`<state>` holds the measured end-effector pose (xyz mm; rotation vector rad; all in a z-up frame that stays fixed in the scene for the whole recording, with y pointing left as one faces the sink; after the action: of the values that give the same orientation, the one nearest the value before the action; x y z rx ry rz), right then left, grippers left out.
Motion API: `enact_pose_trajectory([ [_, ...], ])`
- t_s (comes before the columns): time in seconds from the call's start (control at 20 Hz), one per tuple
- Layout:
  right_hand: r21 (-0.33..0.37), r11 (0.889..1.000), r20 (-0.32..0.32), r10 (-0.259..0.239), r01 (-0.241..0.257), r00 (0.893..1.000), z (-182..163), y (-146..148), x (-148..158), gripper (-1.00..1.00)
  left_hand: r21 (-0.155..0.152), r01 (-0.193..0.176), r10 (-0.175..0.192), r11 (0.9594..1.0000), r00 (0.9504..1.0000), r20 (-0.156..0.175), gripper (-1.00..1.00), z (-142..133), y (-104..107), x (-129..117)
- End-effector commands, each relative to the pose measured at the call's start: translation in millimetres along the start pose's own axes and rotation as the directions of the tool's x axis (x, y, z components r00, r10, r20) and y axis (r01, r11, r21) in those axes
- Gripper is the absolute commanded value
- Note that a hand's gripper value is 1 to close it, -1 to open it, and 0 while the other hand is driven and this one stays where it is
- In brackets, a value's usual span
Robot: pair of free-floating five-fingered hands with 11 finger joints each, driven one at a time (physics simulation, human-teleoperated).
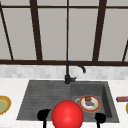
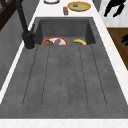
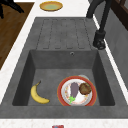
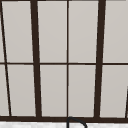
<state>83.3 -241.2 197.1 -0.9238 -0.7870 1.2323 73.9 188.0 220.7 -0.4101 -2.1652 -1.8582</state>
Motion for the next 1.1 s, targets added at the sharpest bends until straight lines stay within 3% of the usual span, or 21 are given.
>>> enact_pose_trajectory([
  [0.0,0.000,1.000,0.000,0.000,0.000,1.000,0.0,0.0,0.0,0.00,-0.085,0.001,0.008,0.9964,0.9949,0.101,-1.00,0.0,0.0,0.0],
  [0.45,-0.001,1.000,-0.001,-0.002,0.002,1.000,-0.1,0.1,0.0,0.00,-0.072,-0.005,0.014,0.9974,0.9932,0.116,-1.00,0.0,0.0,0.2],
  [0.5,-0.001,1.000,-0.001,-0.002,0.002,1.000,-0.1,0.1,0.0,0.00,-0.040,-0.015,0.018,0.9991,0.9958,0.090,-1.00,-9.3,0.9,-5.8],
  [0.55,-0.001,1.000,-0.001,-0.002,0.002,1.000,-0.1,0.1,0.0,0.00,-0.033,-0.016,0.019,0.9993,0.9967,0.079,-1.00,-15.2,0.1,-6.1],
  [1.05,-0.001,1.000,-0.001,-0.002,0.002,1.000,-0.1,0.1,0.0,0.00,-0.045,-0.017,0.019,0.9989,0.9984,0.053,-1.00,-51.5,8.2,-26.0],
])
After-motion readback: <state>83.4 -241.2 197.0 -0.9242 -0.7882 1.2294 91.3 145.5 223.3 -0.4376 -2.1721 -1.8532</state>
